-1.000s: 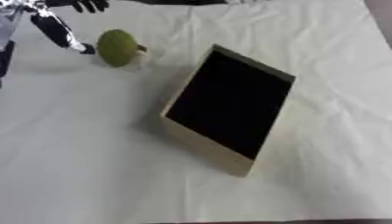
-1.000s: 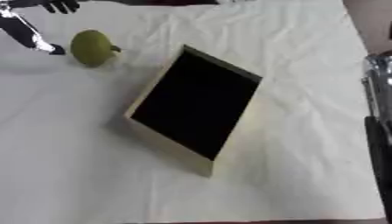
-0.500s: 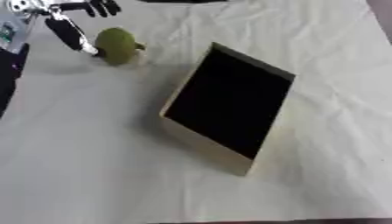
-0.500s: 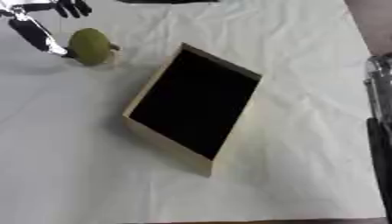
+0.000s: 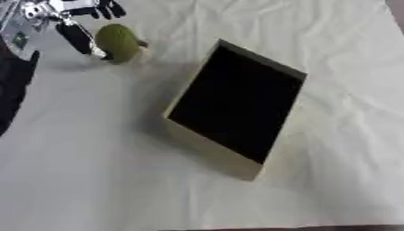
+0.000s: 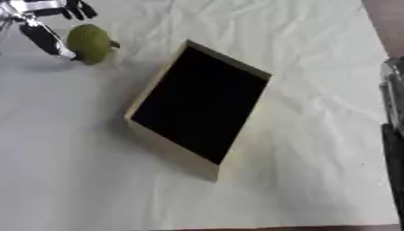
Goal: Pick up objects on the table and place them in the box.
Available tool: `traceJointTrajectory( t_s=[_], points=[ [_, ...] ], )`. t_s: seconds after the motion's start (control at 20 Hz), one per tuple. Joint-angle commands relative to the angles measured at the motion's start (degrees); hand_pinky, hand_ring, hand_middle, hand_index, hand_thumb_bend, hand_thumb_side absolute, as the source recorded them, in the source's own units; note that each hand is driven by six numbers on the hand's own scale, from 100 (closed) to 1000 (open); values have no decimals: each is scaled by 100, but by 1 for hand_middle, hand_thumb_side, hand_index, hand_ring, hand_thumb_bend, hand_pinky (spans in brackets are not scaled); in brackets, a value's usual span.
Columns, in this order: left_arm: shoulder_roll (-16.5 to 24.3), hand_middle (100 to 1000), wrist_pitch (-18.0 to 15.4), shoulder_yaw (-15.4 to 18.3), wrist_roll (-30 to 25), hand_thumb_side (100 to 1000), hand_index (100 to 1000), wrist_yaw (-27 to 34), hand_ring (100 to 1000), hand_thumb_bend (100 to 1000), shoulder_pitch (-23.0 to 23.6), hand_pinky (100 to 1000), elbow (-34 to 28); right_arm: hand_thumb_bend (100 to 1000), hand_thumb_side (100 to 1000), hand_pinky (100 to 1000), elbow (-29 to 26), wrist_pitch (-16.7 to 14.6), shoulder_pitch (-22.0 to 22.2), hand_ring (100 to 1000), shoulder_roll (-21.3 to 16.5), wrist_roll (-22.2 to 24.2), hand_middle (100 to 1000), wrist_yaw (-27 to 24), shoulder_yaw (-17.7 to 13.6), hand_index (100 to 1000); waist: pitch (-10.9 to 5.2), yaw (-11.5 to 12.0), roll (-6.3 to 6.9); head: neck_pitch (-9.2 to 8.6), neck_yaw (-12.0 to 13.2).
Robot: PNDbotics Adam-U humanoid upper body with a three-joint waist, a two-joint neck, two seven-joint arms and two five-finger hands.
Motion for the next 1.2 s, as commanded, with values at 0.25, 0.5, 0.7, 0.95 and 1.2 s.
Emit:
traceJointTrajectory(
  t_s=[0.25,0.5,0.7,0.95,1.2],
  points=[
    [25,734,19,127,281,100,850,-488,759,438,-103,738,91,413,636,792,-92,13,-85,674,-43,-16,694,-56,-4,833,-102,-4,-16,-69,18],
    [-2,624,31,126,422,100,756,-664,643,358,-81,613,148,415,632,792,-92,15,-78,674,-35,-26,694,-57,-6,833,-103,-16,-22,-59,17],
    [-2,557,-14,145,524,100,692,-555,562,246,-77,493,73,415,631,792,-92,28,-64,674,-38,-31,693,-56,-4,833,-112,-8,-24,-25,9],
    [62,473,-13,133,693,100,609,-365,471,183,-96,330,-271,415,631,792,-92,43,-34,673,-58,-39,693,-52,-8,833,-138,22,-34,32,-34],
    [144,458,-175,29,829,100,597,-177,454,214,-107,281,-889,412,632,792,-92,49,-8,673,-92,-54,693,-43,-25,833,-171,62,-51,81,-75]
  ],
)
